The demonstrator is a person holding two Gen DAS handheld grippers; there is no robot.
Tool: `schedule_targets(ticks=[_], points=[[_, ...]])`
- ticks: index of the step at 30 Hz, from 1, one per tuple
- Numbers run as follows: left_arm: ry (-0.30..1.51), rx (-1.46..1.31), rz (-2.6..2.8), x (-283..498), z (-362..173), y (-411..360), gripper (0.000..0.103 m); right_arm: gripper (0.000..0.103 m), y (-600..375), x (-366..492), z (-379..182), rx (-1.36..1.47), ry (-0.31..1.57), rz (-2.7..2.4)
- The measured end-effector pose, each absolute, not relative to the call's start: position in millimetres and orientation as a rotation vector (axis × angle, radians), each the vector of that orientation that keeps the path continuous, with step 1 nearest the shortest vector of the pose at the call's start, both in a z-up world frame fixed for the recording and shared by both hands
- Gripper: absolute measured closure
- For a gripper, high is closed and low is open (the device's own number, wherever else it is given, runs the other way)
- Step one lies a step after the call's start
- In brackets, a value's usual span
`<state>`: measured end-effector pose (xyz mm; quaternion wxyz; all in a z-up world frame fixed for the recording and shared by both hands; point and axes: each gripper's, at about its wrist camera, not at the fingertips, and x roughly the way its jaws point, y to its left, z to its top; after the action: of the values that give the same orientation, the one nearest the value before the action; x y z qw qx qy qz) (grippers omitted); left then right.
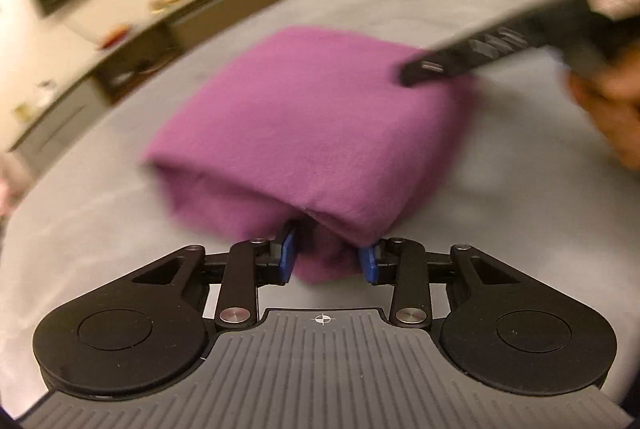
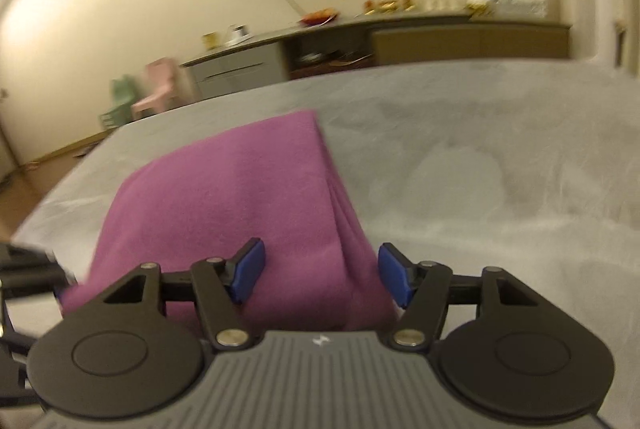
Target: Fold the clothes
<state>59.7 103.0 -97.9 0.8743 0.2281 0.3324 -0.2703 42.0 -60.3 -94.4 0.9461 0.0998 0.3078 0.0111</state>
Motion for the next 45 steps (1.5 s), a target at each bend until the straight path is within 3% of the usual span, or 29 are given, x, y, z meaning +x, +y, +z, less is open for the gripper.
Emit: schedule_targets(ticks=[1, 4, 6, 12, 16, 17, 18, 21, 26, 32, 33, 35, 37, 39, 41, 45], points=[[0.712, 0.423, -0.537, 77.4, -98.4, 104.7, 0.084, 0.031, -59.5, 53.8, -96.3, 0.182, 0.618, 0.002], [0.733, 0.322, -0.56, 93.3, -90.5, 116.5, 0.081, 0.031, -78.9, 80.1, -92.2, 0.201, 0.641, 0.0], [0.725, 0.216, -0.601, 86.0, -74.3, 135.7, 0.081, 0.037, -99.3, 87.2, -82.4, 0.246, 0.668, 0.029], [0.617, -0.095, -0.708, 93.5, -20.1, 143.1, 0.078, 0.036, -117.1, 82.3, -51.2, 0.169, 0.546, 0.15], [0.71, -0.064, -0.7, 124.8, -29.2, 113.2, 0.077, 0.043, -85.7, 101.3, -77.5, -0.058, 0.644, 0.389], [0.76, -0.008, -0.678, 130.9, -42.2, 102.2, 0.077, 0.041, -80.3, 105.6, -88.0, -0.114, 0.676, 0.42], [0.765, 0.02, -0.667, 134.6, -48.9, 95.5, 0.073, 0.03, -82.7, 109.0, -94.6, -0.124, 0.672, 0.425], [0.755, 0.045, -0.639, 154.4, -51.0, 78.5, 0.073, 0.023, -102.9, 137.9, -101.4, -0.044, 0.693, 0.411], [0.757, 0.058, -0.619, 189.8, -48.6, 49.9, 0.072, 0.028, -133.5, 184.1, -102.1, 0.006, 0.69, 0.353], [0.765, -0.011, -0.599, 173.1, -54.0, 68.3, 0.073, 0.031, -188.0, 184.2, -100.6, 0.118, 0.781, 0.301], [0.769, -0.023, -0.58, 168.5, -52.1, 72.0, 0.071, 0.035, -193.5, 180.9, -97.4, 0.123, 0.796, 0.279], [0.778, -0.06, -0.547, 146.3, -46.7, 80.5, 0.057, 0.035, -192.8, 164.8, -84.9, 0.085, 0.789, 0.206], [0.779, -0.068, -0.513, 125.7, -40.0, 82.7, 0.037, 0.033, -183.4, 138.6, -73.2, 0.06, 0.761, 0.157], [0.775, -0.058, -0.488, 109.2, -34.8, 80.7, 0.026, 0.02, -168.5, 110.1, -64.3, 0.083, 0.729, 0.146], [0.776, -0.052, -0.461, 95.2, -31.0, 78.1, 0.022, 0.01, -154.4, 84.1, -62.1, 0.113, 0.708, 0.148], [0.803, -0.057, -0.399, 77.3, -30.7, 70.2, 0.013, 0.009, -135.5, 48.7, -75.7, 0.154, 0.742, 0.126]])
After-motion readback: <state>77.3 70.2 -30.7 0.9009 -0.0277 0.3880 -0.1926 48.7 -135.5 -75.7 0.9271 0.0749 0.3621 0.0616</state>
